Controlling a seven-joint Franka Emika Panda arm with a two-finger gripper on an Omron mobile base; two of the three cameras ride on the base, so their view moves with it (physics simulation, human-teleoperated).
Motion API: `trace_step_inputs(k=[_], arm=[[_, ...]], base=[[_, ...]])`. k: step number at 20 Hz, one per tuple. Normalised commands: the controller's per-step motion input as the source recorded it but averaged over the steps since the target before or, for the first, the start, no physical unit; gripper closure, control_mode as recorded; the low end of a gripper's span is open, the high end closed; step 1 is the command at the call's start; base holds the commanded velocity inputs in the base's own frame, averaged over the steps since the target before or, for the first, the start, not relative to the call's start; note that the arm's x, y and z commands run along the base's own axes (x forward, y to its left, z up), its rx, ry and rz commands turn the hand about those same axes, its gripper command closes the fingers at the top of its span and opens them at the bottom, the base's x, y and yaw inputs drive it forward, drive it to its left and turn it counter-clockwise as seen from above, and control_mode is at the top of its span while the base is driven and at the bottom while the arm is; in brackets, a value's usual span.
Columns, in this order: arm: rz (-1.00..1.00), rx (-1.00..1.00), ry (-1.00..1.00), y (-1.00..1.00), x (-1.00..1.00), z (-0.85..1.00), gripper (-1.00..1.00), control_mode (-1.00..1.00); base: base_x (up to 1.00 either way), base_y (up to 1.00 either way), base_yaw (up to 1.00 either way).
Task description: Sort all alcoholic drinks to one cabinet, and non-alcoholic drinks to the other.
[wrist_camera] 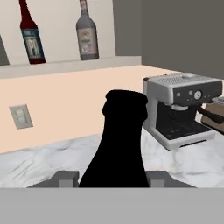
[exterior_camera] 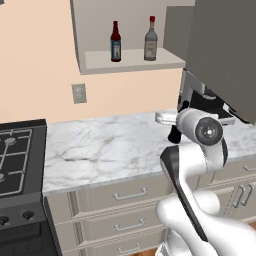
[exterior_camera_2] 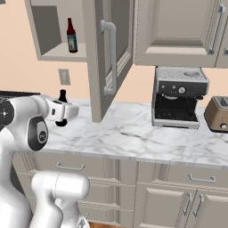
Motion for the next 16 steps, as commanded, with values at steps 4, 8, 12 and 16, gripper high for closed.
trace_step_inputs(k=[4,8,12,16], arm=[[0.01,-0.02,0.12,0.01,-0.35,0.02,1.00,-1.00],[0.00,0.00,0.03,0.00,-0.18,0.00,1.00,-1.00],[0.00,0.00,0.00,0.00,-0.09,0.00,1.00,1.00],[0.00,0.00,0.00,0.00,0.00,0.00,1.00,1.00]], base=[[0.00,0.00,0.00],[0.00,0.00,0.00],[-0.29,0.00,0.00],[-1.00,0.00,0.00]])
